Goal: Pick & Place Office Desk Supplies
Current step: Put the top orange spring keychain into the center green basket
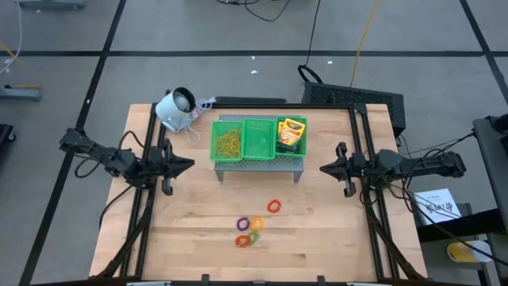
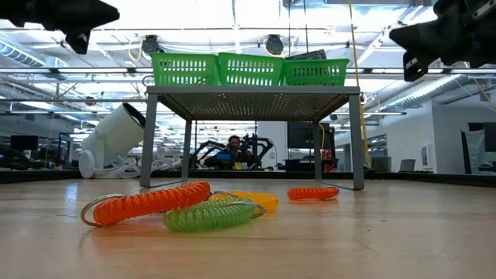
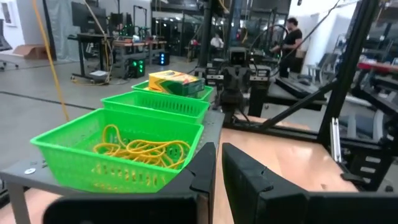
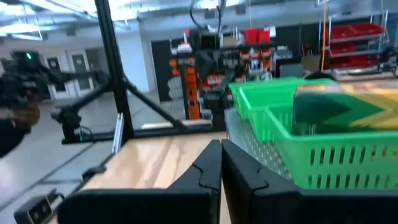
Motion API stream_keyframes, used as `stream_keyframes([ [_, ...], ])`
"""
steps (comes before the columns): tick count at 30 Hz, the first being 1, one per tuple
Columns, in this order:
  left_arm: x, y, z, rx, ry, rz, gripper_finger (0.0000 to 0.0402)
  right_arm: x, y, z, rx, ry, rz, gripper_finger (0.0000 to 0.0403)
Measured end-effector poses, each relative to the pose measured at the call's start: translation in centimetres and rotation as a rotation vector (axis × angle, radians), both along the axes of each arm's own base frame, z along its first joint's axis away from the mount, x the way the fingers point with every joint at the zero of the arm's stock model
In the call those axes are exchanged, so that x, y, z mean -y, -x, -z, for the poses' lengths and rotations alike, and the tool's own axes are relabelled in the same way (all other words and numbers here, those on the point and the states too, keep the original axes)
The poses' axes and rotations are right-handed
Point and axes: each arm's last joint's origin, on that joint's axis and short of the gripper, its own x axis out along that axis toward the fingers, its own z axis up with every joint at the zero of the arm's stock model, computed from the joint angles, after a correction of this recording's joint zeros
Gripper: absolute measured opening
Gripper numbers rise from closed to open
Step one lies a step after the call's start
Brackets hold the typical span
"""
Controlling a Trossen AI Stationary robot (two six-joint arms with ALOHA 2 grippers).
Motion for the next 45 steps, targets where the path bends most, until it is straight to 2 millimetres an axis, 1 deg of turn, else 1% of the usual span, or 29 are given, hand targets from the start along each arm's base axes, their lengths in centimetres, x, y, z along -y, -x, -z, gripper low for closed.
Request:
stream_keyframes([
  [6, -0.2, 0.6, 1.0, 0.025, 0.028, 0.024, 0.0035, 0.0, 0.1, -0.9, 0.097, 0.01, 0.009, 0.0],
  [8, -0.2, 0.6, 1.3, 0.021, 0.023, 0.03, 0.0035, 0.0, 0.0, -1.3, 0.151, -0.022, -0.012, 0.0],
  [12, -0.2, 0.6, 1.5, 0.002, -0.007, 0.026, 0.0035, -0.6, -0.6, -1.3, 0.271, -0.049, -0.111, 0.0],
  [16, -0.2, 0.5, 1.5, -0.004, -0.004, 0.023, 0.0035, -1.2, -1.9, -1.0, 0.27, -0.049, -0.127, 0.0013],
  [20, -0.2, 0.5, 1.5, -0.002, 0.002, 0.024, 0.0035, -2.5, -4.1, -1.7, 0.235, -0.029, -0.174, 0.0054],
  [24, -0.2, 0.5, 1.5, -0.003, 0.003, 0.024, 0.0035, -4.7, -7.6, -3.6, 0.166, 0.021, -0.234, 0.012],
  [26, -0.2, 0.5, 1.5, -0.002, 0.004, 0.024, 0.0035, -6.0, -9.6, -4.2, 0.101, 0.049, -0.263, 0.0154],
  [29, -0.2, 0.5, 1.5, -0.002, 0.004, 0.025, 0.0035, -7.6, -12.6, -4.4, -0.072, 0.11, -0.281, 0.0189],
  [31, -0.2, 0.5, 1.5, -0.002, 0.004, 0.025, 0.0035, -8.5, -14.5, -3.9, -0.225, 0.152, -0.242, 0.0199],
  [33, -0.2, 0.5, 1.5, -0.002, 0.003, 0.025, 0.0035, -9.2, -15.9, -2.9, -0.373, 0.196, -0.192, 0.0201],
  [37, -0.2, 0.5, 1.5, -0.002, 0.003, 0.025, 0.0035, -10.1, -17.8, -0.1, -0.613, 0.255, -0.13, 0.0192],
  [40, -0.2, 0.5, 1.5, -0.002, 0.003, 0.025, 0.0035, -10.5, -18.6, 2.2, -0.706, 0.233, -0.121, 0.0182],
  [45, -0.2, 0.5, 1.5, -0.002, 0.002, 0.025, 0.0035, -10.7, -19.3, 5.5, -0.813, 0.241, -0.112, 0.0177],
])
